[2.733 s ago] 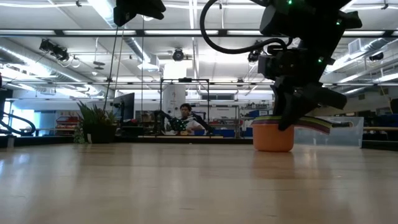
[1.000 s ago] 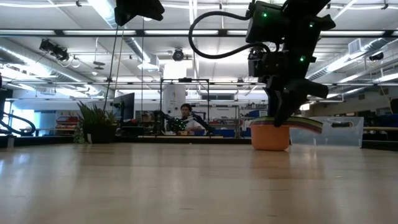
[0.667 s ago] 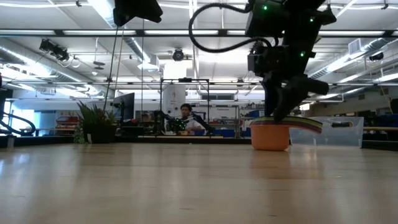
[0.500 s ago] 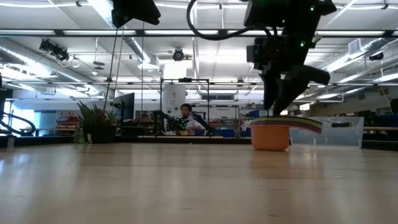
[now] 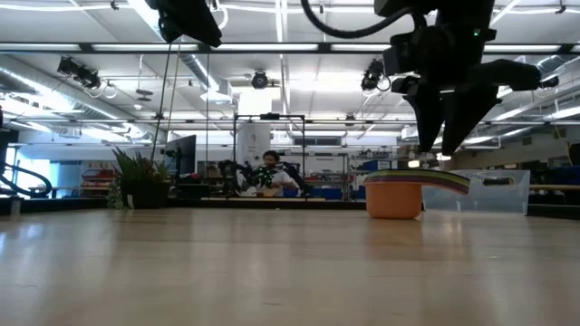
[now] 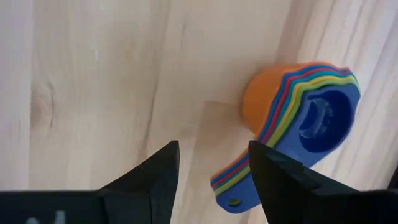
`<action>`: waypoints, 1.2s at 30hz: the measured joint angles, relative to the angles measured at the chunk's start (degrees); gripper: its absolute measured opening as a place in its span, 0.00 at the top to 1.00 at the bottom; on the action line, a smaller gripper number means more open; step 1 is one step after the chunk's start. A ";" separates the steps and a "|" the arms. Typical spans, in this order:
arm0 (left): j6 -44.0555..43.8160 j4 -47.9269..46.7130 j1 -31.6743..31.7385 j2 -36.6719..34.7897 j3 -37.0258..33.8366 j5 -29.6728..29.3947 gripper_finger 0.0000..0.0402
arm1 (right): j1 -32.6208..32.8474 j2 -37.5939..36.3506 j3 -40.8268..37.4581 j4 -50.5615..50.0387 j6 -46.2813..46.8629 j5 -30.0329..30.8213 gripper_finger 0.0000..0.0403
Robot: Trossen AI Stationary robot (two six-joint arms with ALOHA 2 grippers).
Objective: Nest measuring cups in basket
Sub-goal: Put the stacked measuring cups into the bin
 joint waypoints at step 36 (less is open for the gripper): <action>1.36 4.53 0.07 0.09 0.00 -4.48 0.78 | 3.36 0.00 -0.04 0.24 -8.78 4.50 0.51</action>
